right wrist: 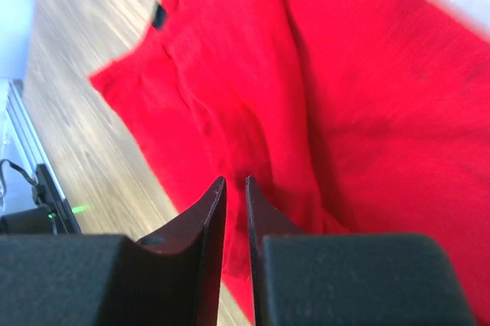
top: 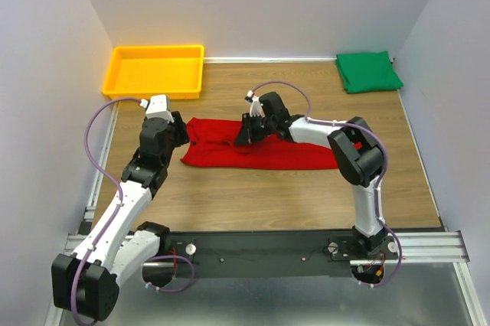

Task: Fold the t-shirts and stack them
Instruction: Fold the tshirt

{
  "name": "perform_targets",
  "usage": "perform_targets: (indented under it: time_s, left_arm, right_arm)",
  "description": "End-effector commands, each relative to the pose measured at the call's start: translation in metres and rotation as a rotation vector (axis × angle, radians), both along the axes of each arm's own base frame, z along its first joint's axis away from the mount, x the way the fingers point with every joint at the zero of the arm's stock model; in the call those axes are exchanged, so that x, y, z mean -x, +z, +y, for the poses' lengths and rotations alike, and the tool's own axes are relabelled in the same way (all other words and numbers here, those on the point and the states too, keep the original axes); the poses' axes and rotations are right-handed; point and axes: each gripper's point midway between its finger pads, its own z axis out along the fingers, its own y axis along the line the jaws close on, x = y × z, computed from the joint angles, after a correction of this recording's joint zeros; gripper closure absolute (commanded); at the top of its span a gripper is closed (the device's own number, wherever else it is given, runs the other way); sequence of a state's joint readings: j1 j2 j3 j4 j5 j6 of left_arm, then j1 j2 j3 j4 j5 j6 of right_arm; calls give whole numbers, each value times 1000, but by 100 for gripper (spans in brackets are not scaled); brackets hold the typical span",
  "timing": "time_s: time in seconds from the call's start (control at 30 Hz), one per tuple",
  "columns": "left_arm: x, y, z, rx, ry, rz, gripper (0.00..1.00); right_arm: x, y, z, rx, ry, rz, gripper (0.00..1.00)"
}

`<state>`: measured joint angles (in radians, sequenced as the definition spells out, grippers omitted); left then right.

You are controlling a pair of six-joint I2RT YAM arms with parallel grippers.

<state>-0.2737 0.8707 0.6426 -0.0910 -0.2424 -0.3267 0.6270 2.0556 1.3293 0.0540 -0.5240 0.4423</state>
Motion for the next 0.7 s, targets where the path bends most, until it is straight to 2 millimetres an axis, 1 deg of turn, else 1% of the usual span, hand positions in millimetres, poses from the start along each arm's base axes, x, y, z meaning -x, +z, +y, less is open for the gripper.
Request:
perform_targets:
  time_s: [0.0,0.03,0.13,0.2,0.27,0.3,0.37,0.4,0.47,0.5,0.57,0.67]
  left_arm:
    - [-8,1,1,8,16,-2,42]
    - [-9,-4,-1,5,12,14,42]
    - [-10,-4,-2,3,3,23,42]
    - [-10,-4,-2,1,2,18,42]
    - [-10,-2,-2,2,0,11,42]
    - [-10,-4,-2,2,-2,16,42]
    - [-10,-4,-3,3,-4,14,42]
    - [-10,-2,-2,2,-3,11,42]
    - [-11,-3,-3,3,-4,12,42]
    - [-11,-3,-3,4,-5,13,42]
    - [-11,-5,-3,2,-7,18,43]
    - [-11,-7,-3,0,-6,23,43]
  right_arm:
    - [13,-22,14,-7,-5,28,78]
    - [21,-31,13,8,-2,46,78]
    - [31,-39,11,25,9,58,79]
    - [36,-35,8,24,15,55,79]
    - [35,-28,5,26,11,37,79]
    - [33,-15,6,14,5,7,79]
    - [28,-1,8,0,-4,-18,79]
    - [23,11,11,-17,-9,-41,79]
    - [17,20,15,-31,-17,-56,78]
    - [9,26,20,-41,-26,-73,78]
    - [2,30,25,-50,-39,-80,78]
    - [-11,22,32,-49,-65,-67,78]
